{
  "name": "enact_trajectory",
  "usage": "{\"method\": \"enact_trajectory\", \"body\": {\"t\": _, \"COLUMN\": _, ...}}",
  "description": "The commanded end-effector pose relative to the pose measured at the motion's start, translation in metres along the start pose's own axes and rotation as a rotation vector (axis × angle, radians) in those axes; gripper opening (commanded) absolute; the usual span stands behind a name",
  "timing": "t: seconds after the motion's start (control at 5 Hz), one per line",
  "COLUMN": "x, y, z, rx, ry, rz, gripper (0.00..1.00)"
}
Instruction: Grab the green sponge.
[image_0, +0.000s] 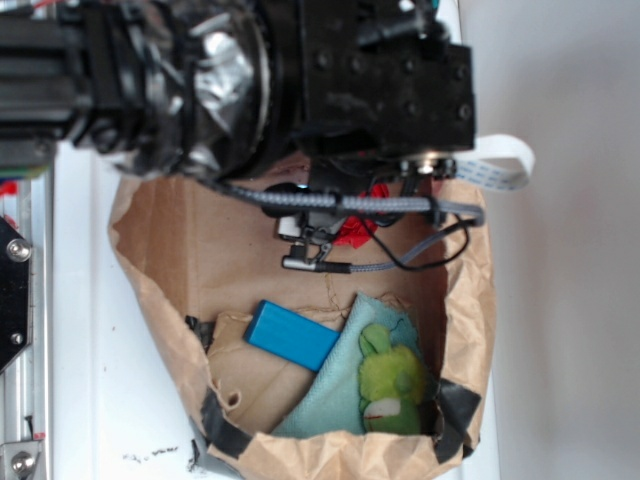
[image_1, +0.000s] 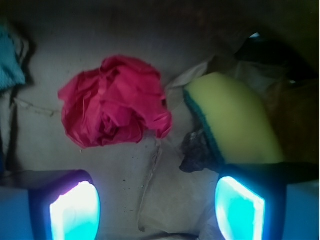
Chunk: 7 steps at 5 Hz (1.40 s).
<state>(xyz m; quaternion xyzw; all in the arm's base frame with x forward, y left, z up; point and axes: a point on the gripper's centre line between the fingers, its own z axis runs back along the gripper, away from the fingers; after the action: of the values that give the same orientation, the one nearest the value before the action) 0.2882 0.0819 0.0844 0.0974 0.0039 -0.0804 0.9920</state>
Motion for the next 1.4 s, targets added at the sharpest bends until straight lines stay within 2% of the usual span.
{"method": "enact_trajectory", "body": {"t": 0.0, "x": -0.010, "y": 0.001, "z": 0.030, "rx": -0.049, "ry": -0.185, "rz": -0.276, "gripper": 1.00}}
{"method": "enact_trajectory", "body": {"t": 0.2, "x": -0.010, "y": 0.001, "z": 0.031, "rx": -0.057, "ry": -0.222, "rz": -0.324, "gripper": 1.00}}
{"method": "enact_trajectory", "body": {"t": 0.8, "x": 0.017, "y": 0.009, "z": 0.020, "rx": -0.013, "ry": -0.233, "rz": -0.259, "gripper": 1.00}}
{"method": "enact_trajectory", "body": {"t": 1.2, "x": 0.027, "y": 0.012, "z": 0.021, "rx": -0.004, "ry": -0.276, "rz": -0.241, "gripper": 1.00}}
